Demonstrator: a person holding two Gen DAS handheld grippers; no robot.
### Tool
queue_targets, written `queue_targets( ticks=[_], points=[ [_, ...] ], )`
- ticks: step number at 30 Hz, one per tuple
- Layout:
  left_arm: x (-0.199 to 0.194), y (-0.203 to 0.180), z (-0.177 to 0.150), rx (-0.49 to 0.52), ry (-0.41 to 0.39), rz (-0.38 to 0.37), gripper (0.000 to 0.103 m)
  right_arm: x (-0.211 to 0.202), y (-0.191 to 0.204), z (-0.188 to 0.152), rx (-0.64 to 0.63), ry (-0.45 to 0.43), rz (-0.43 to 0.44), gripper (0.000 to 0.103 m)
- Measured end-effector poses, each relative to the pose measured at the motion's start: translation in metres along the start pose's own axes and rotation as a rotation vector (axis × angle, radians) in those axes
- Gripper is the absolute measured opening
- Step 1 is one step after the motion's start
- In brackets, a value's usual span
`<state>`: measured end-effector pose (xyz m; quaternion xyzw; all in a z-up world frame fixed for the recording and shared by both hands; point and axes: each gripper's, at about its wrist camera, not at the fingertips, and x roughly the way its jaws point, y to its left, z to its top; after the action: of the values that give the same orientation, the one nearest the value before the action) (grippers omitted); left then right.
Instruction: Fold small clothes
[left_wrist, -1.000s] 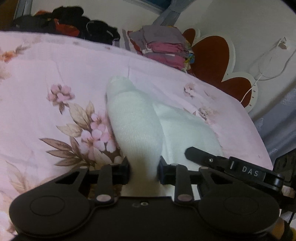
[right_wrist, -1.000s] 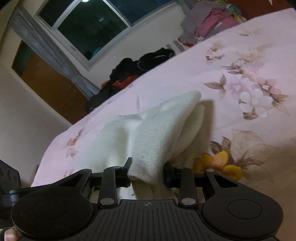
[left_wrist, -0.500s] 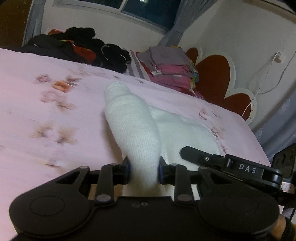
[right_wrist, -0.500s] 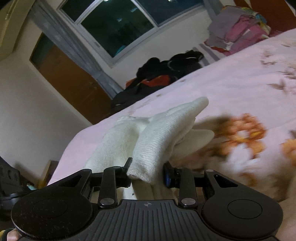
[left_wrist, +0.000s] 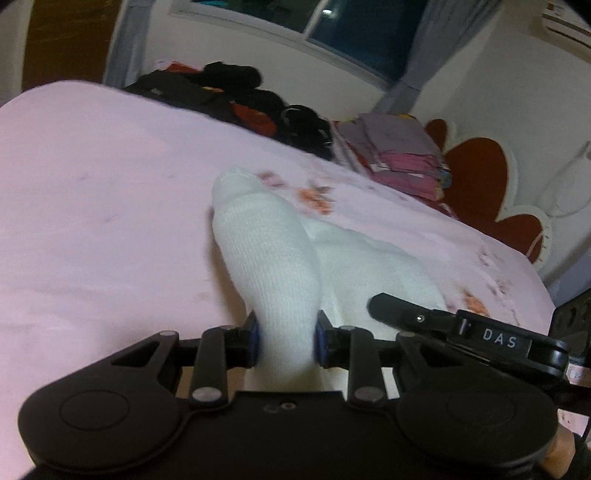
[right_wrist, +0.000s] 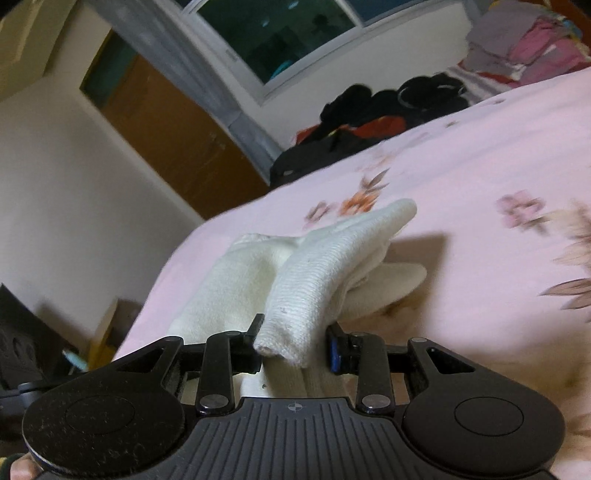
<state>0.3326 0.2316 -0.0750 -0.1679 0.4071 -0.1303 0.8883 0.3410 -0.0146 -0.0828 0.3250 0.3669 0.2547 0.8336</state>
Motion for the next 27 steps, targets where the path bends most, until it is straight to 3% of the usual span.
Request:
queue_targets(
  ticks=[2,7,13,20,23,25,27],
  points=[
    [0.004,0.019,-0.005,-0.020,0.006,0.013,0.028,0.019,0.002,-0.009,-0.003,0.025,-0.011,0.032],
    [0.016,0.047,-0.024,-0.054,0.055,0.027,0.043,0.037,-0.018,-0.018,0.029,0.062,-0.063,0.034],
    [0.010,0.044,-0.017,-0.062,0.077,0.018,0.043,0.028,-0.022,-0.011,0.083,0.053,-0.086,0.040],
    [0.008,0.051,0.006,-0.109,0.021,0.018,0.045,0.037,-0.031,0.015,0.160,0.008,-0.094,0.048],
    [0.021,0.051,0.015,-0.126,0.002,0.040,0.045,0.050,-0.033,0.022,0.160,0.000,-0.128,0.047],
    [0.030,0.051,0.020,-0.133,-0.010,0.060,0.046,0.052,-0.030,0.024,0.127,-0.011,-0.140,0.035],
    [0.036,0.053,0.022,-0.151,-0.018,0.075,0.048,0.060,-0.025,0.027,0.080,-0.018,-0.165,0.031]
  ],
)
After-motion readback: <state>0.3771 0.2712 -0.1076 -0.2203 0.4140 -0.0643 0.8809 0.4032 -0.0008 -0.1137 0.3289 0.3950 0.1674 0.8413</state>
